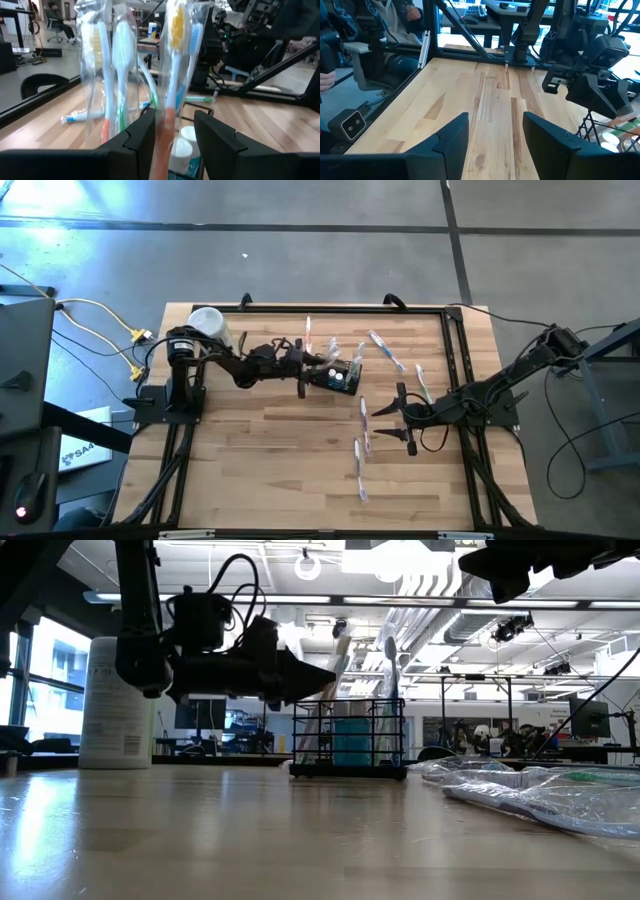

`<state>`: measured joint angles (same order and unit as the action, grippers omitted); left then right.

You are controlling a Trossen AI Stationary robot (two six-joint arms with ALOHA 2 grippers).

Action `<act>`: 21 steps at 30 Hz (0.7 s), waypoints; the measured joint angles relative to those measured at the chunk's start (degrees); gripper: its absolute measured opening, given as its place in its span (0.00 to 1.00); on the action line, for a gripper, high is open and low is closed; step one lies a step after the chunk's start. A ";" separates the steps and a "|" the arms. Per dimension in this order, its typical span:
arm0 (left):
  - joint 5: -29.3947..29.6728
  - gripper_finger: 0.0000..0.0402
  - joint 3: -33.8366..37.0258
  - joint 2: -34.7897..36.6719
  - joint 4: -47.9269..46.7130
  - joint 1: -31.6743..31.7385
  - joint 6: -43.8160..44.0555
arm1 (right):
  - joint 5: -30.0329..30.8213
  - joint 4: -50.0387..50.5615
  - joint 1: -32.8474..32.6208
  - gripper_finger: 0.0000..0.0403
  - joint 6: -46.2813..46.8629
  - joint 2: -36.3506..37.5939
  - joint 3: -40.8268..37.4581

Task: Pick & Place toothbrushing station
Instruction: Put the bottom orange toothbrush into the mesh organizer, then put the green toothbrush into the mesh organizer

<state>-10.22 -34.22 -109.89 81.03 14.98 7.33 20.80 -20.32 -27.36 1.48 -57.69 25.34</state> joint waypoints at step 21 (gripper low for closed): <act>-5.82 0.34 0.04 3.86 4.68 0.01 0.47 | -4.28 1.79 -2.48 0.45 2.42 1.18 0.00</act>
<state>-16.03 -34.17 -106.03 85.71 14.99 7.79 16.51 -18.53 -29.84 3.90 -56.51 25.34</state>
